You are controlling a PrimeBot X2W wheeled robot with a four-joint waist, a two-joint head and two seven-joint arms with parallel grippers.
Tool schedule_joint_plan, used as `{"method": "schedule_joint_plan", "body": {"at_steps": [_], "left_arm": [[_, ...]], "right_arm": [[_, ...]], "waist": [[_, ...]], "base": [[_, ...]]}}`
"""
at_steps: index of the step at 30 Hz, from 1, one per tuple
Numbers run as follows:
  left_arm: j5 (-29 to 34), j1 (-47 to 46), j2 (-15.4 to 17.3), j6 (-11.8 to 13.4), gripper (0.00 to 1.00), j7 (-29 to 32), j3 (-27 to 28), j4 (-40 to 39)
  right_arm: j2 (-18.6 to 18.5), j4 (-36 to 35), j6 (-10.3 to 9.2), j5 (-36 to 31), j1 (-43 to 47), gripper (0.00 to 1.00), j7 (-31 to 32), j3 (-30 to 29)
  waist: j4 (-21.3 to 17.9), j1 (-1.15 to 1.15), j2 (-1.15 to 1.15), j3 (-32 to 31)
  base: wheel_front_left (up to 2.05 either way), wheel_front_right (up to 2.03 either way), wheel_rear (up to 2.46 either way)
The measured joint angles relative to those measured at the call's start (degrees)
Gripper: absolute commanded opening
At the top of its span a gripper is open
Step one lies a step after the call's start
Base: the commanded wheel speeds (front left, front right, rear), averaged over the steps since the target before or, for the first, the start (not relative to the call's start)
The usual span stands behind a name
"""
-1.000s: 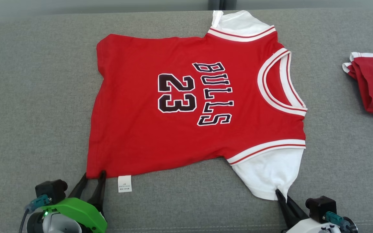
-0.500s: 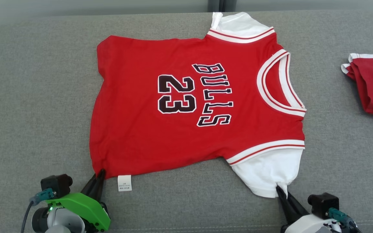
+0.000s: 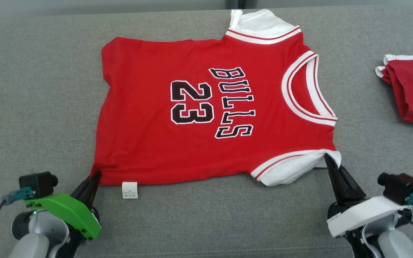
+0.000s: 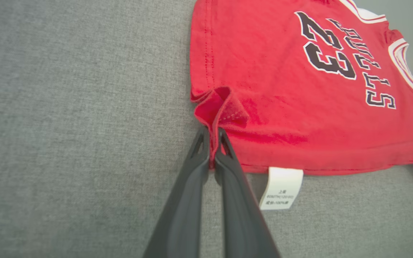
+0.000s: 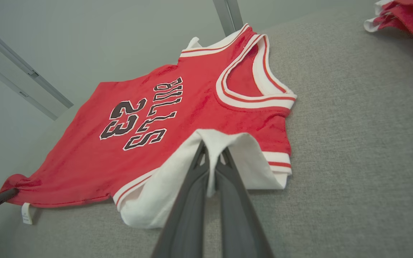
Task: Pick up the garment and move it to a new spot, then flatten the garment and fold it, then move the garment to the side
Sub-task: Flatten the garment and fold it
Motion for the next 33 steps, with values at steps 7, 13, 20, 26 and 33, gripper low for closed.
{"method": "schedule_joint_plan", "body": {"at_steps": [7, 13, 20, 26, 33], "left_arm": [[-2.1, -3.6, 3.6, 0.0, 0.00, 5.9, 1.7, -4.8], [-3.7, -6.1, 4.7, 0.0, 0.00, 11.4, 1.8, -8.4], [-5.9, -9.6, 6.4, 1.1, 0.00, 17.5, 2.2, -11.2], [-7.4, -13.0, 7.3, 3.0, 0.00, 21.8, 3.6, -12.0], [-9.5, -16.4, 7.6, 5.2, 0.00, 25.9, 3.8, -11.6]], "right_arm": [[-3.8, -4.2, 0.34, 1.7, -3.5, 0.00, 4.1, -2.1], [-5.6, -5.7, 0.41, 2.0, -6.1, 0.00, 7.9, -2.1], [-6.9, -7.0, 0.52, 4.0, -11.4, 0.00, 11.3, -2.3], [-7.8, -6.6, 0.89, 4.4, -15.4, 0.00, 13.9, -2.2], [-8.5, -4.7, 0.90, 4.7, -18.9, 0.00, 15.6, -2.1]], "waist": [[0.1, 0.00, 0.00, 1.7], [0.2, 0.00, 0.00, 3.7], [0.0, 0.01, 0.00, 6.5], [-0.8, 0.01, 0.00, 8.7], [-2.0, 0.01, 0.00, 10.3]], "base": [[0.00, 0.00, 0.00], [0.00, 0.00, 0.00], [0.00, 0.00, 0.00], [0.00, 0.00, 0.00], [0.00, 0.00, 0.00]]}}
